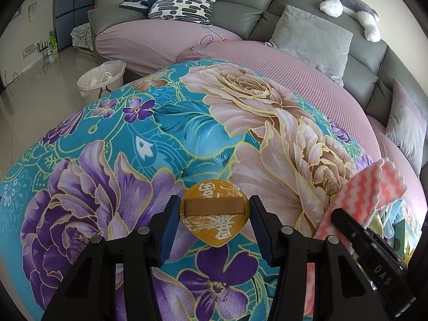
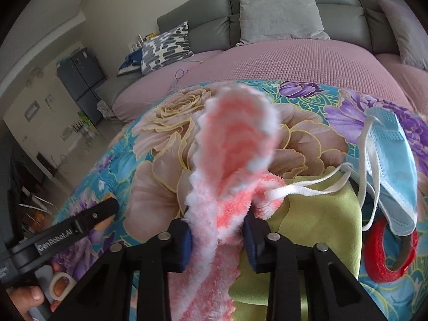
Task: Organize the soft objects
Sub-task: 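Grasp the orange round pad with the left gripper while the right gripper grasps the pink knitted cloth, then lift and carry the pad and knitted cloth over the white tray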
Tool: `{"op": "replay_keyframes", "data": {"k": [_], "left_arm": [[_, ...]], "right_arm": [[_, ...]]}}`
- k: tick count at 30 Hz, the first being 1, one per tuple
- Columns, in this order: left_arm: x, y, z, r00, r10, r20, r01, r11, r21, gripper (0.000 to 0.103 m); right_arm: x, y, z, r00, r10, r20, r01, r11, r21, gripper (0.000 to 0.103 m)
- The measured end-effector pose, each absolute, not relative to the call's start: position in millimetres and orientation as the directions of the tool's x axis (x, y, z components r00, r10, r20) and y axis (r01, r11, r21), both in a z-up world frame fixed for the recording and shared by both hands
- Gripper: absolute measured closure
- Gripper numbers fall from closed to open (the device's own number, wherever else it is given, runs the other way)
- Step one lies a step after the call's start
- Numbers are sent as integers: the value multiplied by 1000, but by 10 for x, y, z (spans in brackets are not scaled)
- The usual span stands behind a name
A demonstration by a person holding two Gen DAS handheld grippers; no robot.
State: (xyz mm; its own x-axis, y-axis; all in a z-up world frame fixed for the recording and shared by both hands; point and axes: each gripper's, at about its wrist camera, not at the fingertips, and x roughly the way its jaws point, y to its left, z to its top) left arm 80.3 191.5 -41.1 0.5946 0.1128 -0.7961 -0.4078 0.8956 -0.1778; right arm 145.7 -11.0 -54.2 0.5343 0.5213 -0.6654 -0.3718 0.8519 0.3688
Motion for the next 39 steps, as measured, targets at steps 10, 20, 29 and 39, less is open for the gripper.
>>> {"op": "replay_keyframes", "data": {"k": [10,20,29,39], "left_arm": [[806,1864,-339,605,122,-787,-397,903,-165,49],[783,1608,-73,653,122,-748,-336,931,-142,50],[745,1068,184,702,53,-710,-207,969,-132,49],[663,387,396,736,-15,-677,-77,991,-105,49]], "right_arm": [[1397,-305,-431,552,627,-550,-374,775,510,84],[1133,-681,38,628,645,-436,-383,743,549,84],[628,-1368,463,737,560,-380,-314,780,541,84],[84,-2229,689,837,416,-356,-178,822,541,84]]}}
